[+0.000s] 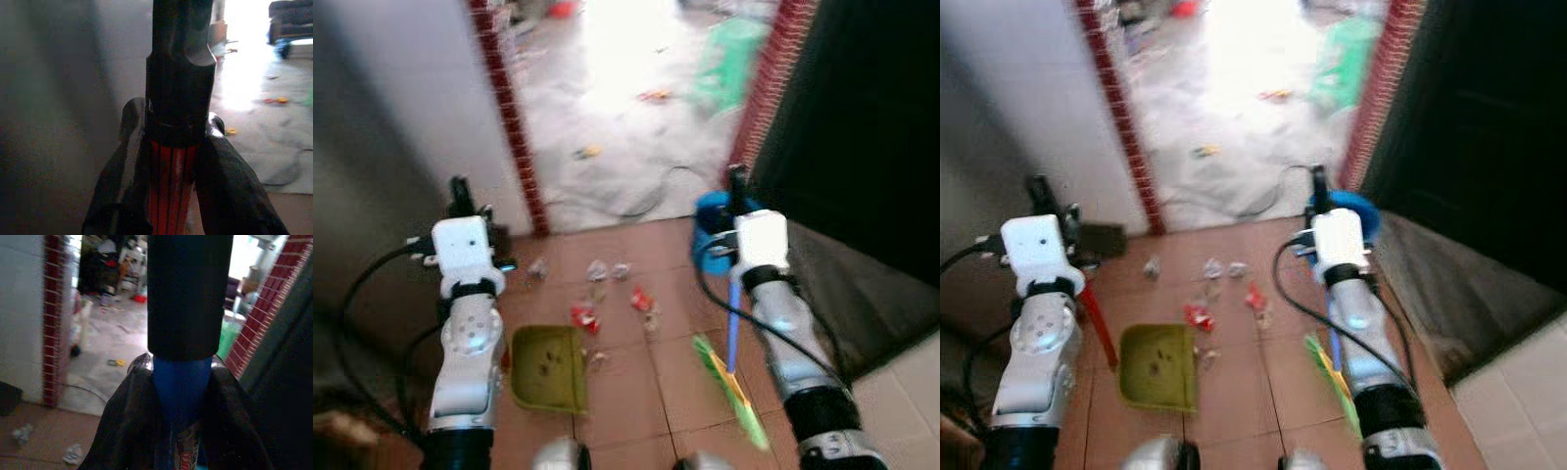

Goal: Sweep floor

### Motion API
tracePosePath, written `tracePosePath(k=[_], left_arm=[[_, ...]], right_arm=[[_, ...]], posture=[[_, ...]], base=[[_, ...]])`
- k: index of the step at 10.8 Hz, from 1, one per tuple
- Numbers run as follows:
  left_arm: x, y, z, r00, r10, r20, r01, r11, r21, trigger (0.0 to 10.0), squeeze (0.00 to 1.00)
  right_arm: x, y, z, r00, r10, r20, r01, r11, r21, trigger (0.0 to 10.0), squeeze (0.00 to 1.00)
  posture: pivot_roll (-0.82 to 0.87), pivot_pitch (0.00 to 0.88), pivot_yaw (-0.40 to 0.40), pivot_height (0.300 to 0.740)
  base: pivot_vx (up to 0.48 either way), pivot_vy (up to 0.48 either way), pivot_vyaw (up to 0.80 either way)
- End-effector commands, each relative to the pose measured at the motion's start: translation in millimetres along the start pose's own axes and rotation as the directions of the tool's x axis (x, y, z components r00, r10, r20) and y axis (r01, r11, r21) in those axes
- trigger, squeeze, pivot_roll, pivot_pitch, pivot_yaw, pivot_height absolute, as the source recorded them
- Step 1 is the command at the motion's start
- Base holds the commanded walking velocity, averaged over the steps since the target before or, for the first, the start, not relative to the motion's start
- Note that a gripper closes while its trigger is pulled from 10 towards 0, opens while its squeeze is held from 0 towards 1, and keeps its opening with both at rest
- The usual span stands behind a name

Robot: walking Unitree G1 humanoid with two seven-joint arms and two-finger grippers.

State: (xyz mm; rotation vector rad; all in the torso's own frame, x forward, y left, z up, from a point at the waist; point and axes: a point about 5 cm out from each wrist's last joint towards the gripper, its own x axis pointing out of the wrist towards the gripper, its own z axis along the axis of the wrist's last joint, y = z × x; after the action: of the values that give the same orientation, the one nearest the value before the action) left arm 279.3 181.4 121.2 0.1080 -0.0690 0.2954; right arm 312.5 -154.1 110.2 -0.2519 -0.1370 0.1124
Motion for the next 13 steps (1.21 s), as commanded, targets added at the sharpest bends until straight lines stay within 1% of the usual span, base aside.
tracePosePath(k=[1, 2, 3, 4, 5, 7, 8, 10, 12, 13], left_arm=[[2.2, -1.3, 9.5, 0.999, 0.003, 0.049, -0.002, 1.000, -0.004, 10.0, 0.00], [3.8, -0.1, 8.1, 0.999, 0.013, 0.046, -0.013, 1.000, 0.001, 10.0, 0.00], [4.1, -3.9, 8.2, 0.999, 0.011, 0.041, -0.010, 1.000, -0.016, 10.0, 0.00], [3.5, -7.9, 10.5, 0.999, -0.004, 0.050, 0.005, 1.000, -0.024, 10.0, 0.00], [2.1, -12.1, 10.1, 0.999, -0.016, 0.048, 0.018, 0.999, -0.032, 10.0, 0.00], [0.5, -12.4, 4.9, 0.999, -0.031, 0.026, 0.032, 0.998, -0.057, 10.0, 0.00], [0.2, -11.4, 3.5, 0.999, -0.028, 0.023, 0.030, 0.998, -0.052, 10.0, 0.00], [-0.6, -9.6, 0.7, 1.000, -0.021, 0.014, 0.021, 0.998, -0.056, 10.0, 0.00], [-1.9, -13.1, -0.3, 0.999, -0.034, 0.011, 0.035, 0.997, -0.064, 10.0, 0.00], [-2.5, -14.3, -0.2, 0.999, -0.038, 0.014, 0.038, 0.997, -0.067, 10.0, 0.00]], right_arm=[[6.4, -4.4, 16.5, 0.997, -0.014, 0.079, 0.016, 1.000, -0.018, 10.0, 0.00], [8.5, -5.6, 17.1, 0.997, -0.026, 0.078, 0.026, 1.000, -0.009, 10.0, 0.00], [8.6, -8.4, 16.7, 0.996, -0.041, 0.078, 0.041, 0.999, 0.007, 10.0, 0.00], [7.2, -8.7, 14.6, 0.997, -0.040, 0.072, 0.040, 0.999, 0.002, 10.0, 0.00], [6.6, -6.3, 13.5, 0.997, -0.031, 0.067, 0.030, 1.000, 0.003, 10.0, 0.00], [10.4, -4.3, 18.1, 0.996, -0.023, 0.083, 0.022, 1.000, 0.007, 10.0, 0.00], [10.6, -3.9, 19.3, 0.996, -0.006, 0.093, 0.008, 1.000, -0.017, 10.0, 0.00], [9.8, -3.7, 19.4, 0.995, -0.006, 0.096, 0.008, 1.000, -0.022, 10.0, 0.00], [9.7, -5.9, 20.4, 0.995, -0.021, 0.101, 0.022, 1.000, -0.010, 10.0, 0.00], [10.1, -6.8, 22.7, 0.994, -0.022, 0.110, 0.024, 1.000, -0.012, 10.0, 0.00]], posture=[[-0.06, 0.000, 0.034, 0.740], [-0.06, 0.000, 0.039, 0.740], [-0.05, 0.000, 0.038, 0.740], [-0.05, 0.000, 0.036, 0.740], [-0.05, 0.000, 0.031, 0.740], [-0.05, 0.000, 0.027, 0.740], [-0.05, 0.000, 0.027, 0.740], [-0.06, 0.000, 0.027, 0.740], [-0.06, 0.000, 0.028, 0.740], [-0.06, 0.000, 0.025, 0.740]], base=[[0.000, 0.000, 0.77], [0.000, 0.000, 0.00], [0.000, 0.000, 0.00], [0.000, 0.000, 0.00], [0.000, 0.000, 0.00], [0.000, 0.000, 0.00], [0.000, 0.000, 0.00], [0.000, 0.000, 0.68], [0.000, 0.000, 0.00], [0.289, 0.000, 0.00]])
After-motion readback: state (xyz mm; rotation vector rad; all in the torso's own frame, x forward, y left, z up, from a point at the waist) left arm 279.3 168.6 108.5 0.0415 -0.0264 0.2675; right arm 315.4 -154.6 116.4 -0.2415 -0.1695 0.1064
